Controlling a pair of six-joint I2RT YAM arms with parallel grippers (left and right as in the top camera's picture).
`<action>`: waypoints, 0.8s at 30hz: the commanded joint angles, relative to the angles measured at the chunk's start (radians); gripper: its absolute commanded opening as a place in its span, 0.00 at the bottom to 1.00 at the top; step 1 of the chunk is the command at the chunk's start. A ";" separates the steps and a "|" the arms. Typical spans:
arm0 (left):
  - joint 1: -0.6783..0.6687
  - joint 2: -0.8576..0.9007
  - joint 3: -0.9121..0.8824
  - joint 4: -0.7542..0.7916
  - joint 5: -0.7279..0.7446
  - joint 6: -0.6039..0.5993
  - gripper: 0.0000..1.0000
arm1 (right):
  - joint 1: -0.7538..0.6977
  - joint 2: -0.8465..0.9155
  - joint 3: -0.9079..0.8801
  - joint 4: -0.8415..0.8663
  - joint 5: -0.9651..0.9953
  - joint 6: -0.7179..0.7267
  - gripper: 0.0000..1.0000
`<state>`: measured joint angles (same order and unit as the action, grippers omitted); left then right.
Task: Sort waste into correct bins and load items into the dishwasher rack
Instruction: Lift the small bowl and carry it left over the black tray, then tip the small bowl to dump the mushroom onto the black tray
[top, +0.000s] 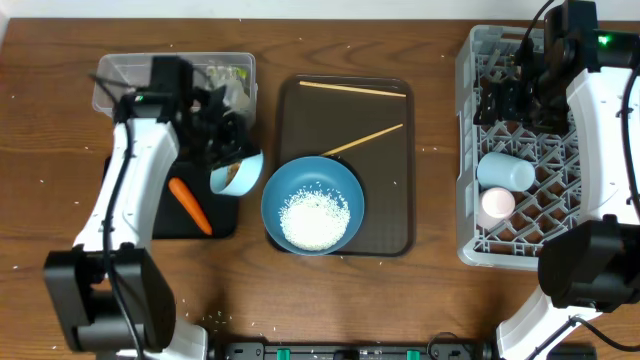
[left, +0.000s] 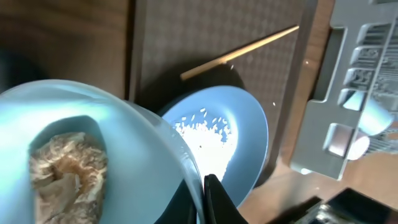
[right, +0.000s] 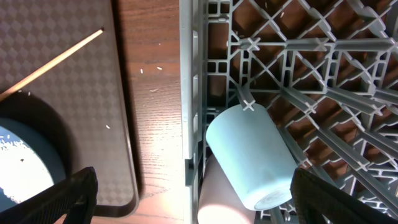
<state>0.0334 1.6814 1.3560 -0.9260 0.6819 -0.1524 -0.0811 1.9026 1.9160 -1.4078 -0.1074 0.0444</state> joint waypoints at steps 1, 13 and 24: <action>0.071 -0.077 -0.075 0.043 0.142 0.021 0.06 | -0.003 -0.016 0.015 0.002 0.006 -0.001 0.92; 0.411 -0.139 -0.412 0.341 0.751 0.016 0.06 | -0.003 -0.016 0.015 0.005 0.005 0.000 0.92; 0.655 -0.140 -0.530 0.394 0.890 0.046 0.06 | -0.003 -0.016 0.015 0.002 -0.002 0.000 0.92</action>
<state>0.6712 1.5429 0.8246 -0.5335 1.4921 -0.1291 -0.0811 1.9026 1.9160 -1.4052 -0.1078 0.0448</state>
